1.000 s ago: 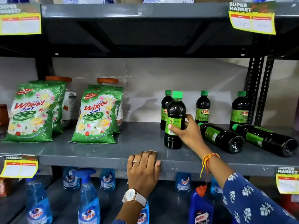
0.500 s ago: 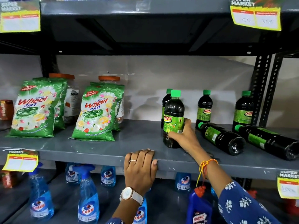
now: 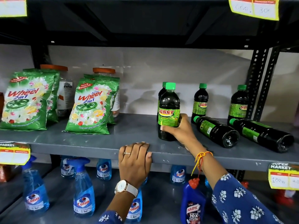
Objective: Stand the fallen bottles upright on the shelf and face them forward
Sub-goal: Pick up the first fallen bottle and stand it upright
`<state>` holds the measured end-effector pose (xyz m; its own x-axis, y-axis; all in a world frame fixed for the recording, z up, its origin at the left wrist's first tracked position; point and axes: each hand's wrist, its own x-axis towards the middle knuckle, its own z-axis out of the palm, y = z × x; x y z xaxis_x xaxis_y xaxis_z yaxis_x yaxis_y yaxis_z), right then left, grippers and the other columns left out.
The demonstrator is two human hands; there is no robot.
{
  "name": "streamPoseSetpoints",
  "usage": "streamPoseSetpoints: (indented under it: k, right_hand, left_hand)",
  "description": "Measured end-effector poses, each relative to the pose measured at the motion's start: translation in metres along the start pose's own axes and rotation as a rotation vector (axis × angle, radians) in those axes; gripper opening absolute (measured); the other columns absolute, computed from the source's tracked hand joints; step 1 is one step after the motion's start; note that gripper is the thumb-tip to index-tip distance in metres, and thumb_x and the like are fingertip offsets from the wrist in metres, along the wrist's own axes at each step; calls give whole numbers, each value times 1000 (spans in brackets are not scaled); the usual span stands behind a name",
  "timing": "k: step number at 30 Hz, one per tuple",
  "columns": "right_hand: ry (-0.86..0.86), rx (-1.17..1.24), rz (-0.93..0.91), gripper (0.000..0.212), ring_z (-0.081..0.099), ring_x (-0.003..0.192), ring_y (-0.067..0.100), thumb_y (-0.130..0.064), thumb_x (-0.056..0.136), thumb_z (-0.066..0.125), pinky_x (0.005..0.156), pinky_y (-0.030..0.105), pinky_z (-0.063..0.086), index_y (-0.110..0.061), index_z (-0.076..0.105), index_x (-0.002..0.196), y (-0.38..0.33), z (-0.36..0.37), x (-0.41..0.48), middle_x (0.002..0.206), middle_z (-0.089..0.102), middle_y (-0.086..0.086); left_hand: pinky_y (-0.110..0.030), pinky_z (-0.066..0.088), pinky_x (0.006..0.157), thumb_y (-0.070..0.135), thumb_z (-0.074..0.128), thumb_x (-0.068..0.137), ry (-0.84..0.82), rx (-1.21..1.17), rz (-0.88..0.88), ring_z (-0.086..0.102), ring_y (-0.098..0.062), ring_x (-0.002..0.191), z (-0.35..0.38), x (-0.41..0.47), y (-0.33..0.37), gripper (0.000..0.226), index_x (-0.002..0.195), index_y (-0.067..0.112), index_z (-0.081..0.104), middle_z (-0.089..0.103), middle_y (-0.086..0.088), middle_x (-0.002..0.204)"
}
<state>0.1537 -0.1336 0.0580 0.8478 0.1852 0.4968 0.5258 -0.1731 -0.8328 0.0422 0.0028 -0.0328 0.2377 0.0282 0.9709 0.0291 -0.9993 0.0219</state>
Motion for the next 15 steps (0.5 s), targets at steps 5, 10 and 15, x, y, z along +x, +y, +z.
streamPoseSetpoints:
  k: [5, 10, 15]
  right_hand:
    - [-46, 63, 30, 67, 57, 89, 5, -28, 54, 79, 69, 22, 42, -24, 38, 107, 0, -2, 0, 93, 57, -15]
    - [-31, -35, 38, 54, 56, 81, 1, -28, 56, 82, 61, 18, 42, -22, 49, 98, -2, -3, -2, 89, 60, -11]
    - [-62, -78, 25, 35, 56, 78, -6, -27, 60, 80, 62, 14, 42, -33, 53, 80, -12, -9, -12, 84, 62, -16]
  left_hand:
    - [-40, 36, 80, 35, 25, 96, 3, 10, 7, 58, -27, 78, -1, 2, 1, 49, 92, 12, 68, 69, -7, 89]
    - [-40, 35, 81, 35, 25, 96, -27, 14, 6, 58, -27, 78, -4, 2, 0, 49, 94, 12, 68, 68, -7, 89]
    - [-41, 34, 83, 34, 30, 95, -88, -2, -12, 59, -29, 79, -9, 3, 2, 43, 96, 12, 67, 68, -7, 92]
